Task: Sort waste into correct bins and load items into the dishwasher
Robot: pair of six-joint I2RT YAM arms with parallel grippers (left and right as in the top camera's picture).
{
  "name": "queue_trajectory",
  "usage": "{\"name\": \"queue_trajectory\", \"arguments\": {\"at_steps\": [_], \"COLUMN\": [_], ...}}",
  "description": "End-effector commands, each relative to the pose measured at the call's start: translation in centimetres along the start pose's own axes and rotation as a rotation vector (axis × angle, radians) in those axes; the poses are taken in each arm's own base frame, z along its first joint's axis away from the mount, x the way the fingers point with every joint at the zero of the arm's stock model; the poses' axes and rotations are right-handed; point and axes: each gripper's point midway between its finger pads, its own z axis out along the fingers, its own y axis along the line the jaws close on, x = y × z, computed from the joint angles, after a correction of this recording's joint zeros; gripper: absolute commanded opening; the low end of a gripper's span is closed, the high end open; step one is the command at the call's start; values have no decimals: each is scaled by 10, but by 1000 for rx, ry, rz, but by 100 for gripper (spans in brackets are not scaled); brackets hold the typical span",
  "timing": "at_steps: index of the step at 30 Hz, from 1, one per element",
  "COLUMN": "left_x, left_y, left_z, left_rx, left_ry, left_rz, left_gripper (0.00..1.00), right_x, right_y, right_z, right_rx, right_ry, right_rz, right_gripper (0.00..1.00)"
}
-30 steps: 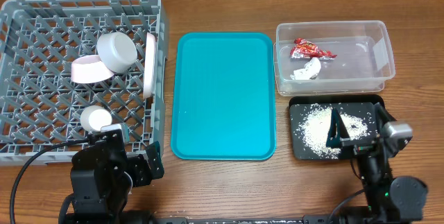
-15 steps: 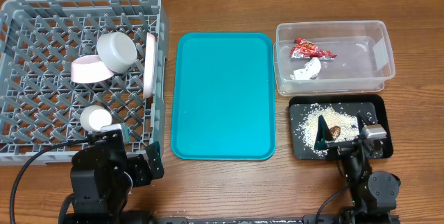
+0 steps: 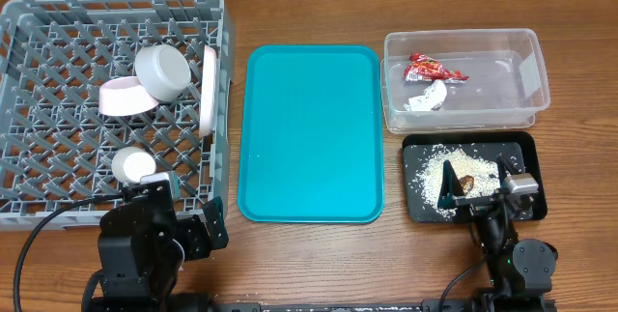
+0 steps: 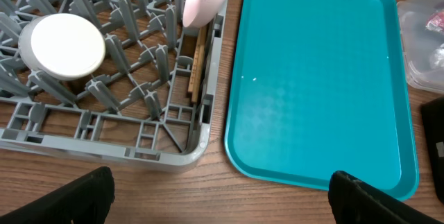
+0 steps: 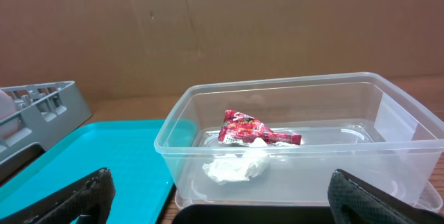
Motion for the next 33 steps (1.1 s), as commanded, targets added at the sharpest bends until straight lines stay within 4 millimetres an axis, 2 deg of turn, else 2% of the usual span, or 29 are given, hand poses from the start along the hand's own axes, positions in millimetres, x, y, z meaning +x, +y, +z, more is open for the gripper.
{"name": "queue_trajectory", "arguments": {"at_steps": [1,11,16,20,27,30,33], "left_x": [1,1,0,-10,-14,-30,-41], "left_y": [-2,-2,3,6,7,4,1], "left_z": [0,0,-8,-4,35,46,50], "left_rx": [10,10,-10,-9,59,100,119], "left_ry": [1,0,-46,-180,-471,-652,-763], "left_rz": [-2,-2,8,27,43,54,79], "left_gripper": [100,100,100,100,100,100,100], "right_x": [1,1,1,1,1,1,1], "right_y": [0,0,0,0,0,0,0], "right_z": [0,0,0,0,0,0,0], "right_rx": [-3,-3,-3,-3,-3,-3,-3], "right_ry": [-8,-8,-8,-8,-8,-8,-8], "right_rz": [-4,-4,-4,-4,-4,-4,-4], "right_gripper": [100,100,100,100,100,100,100]}}
